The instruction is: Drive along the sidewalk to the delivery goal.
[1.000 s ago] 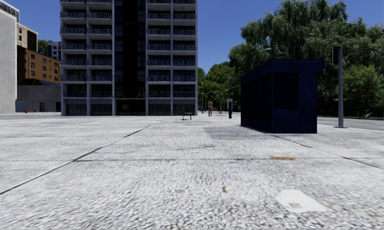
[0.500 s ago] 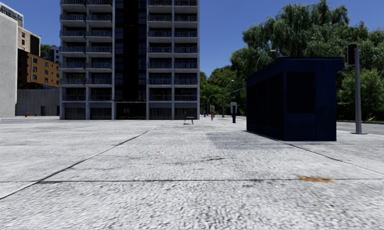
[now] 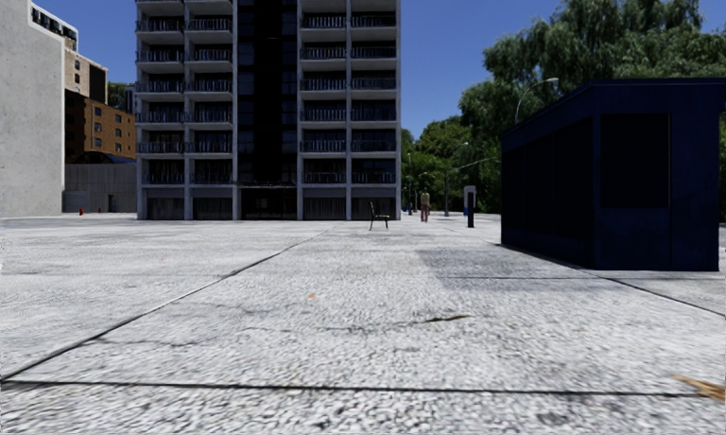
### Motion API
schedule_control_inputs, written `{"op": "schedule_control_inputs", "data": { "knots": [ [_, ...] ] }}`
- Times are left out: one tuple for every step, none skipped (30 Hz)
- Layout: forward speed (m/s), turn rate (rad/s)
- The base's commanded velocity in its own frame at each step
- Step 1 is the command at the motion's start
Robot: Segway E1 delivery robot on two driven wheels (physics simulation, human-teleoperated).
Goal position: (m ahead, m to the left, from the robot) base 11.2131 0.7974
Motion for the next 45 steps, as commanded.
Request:
{"op": "schedule_control_inputs", "data": {
  "knots": [
    [1.39, 0.3],
    [1.39, 0.3],
    [1.39, 0.3],
    [1.39, 0.3],
    [1.39, 0.3],
    [1.39, 0.3],
    [1.39, 0.3],
    [1.39, 0.3],
    [1.39, 0.3],
    [1.39, 0.3],
    [1.39, 0.3],
    [1.4, 0.3],
    [2.0, 0.3],
    [2.0, 0.3],
    [2.0, 0.3],
    [2.0, 0.3],
    [2.0, 0.3],
    [2.0, 0.3],
    [2.0, 0.3],
    [2.0, 0.3],
    [2.0, 0.3],
    [2.0, 0.3],
    [2.0, 0.3],
    [2.0, 0.3],
    [2.0, 0.29],
    [2.0, 0.29],
    [2.0, 0.0],
    [2.0, 0.0],
    [2.0, 0.0],
    [2.0, 0.0],
    [2.0, 0.0],
    [2.0, 0.0],
    [2.0, 0.0],
    [2.0, 0.0],
    [2.0, 0.0],
    [2.0, 0.0],
    [2.0, 0.0],
    [2.0, 0.0],
    [2.0, 0.0],
    [2.0, 0.0],
    [2.0, 0.0],
    [2.0, 0.0],
    [2.0, 0.0],
    [2.0, 0.0],
    [2.0, 0.0]
  ]
}}
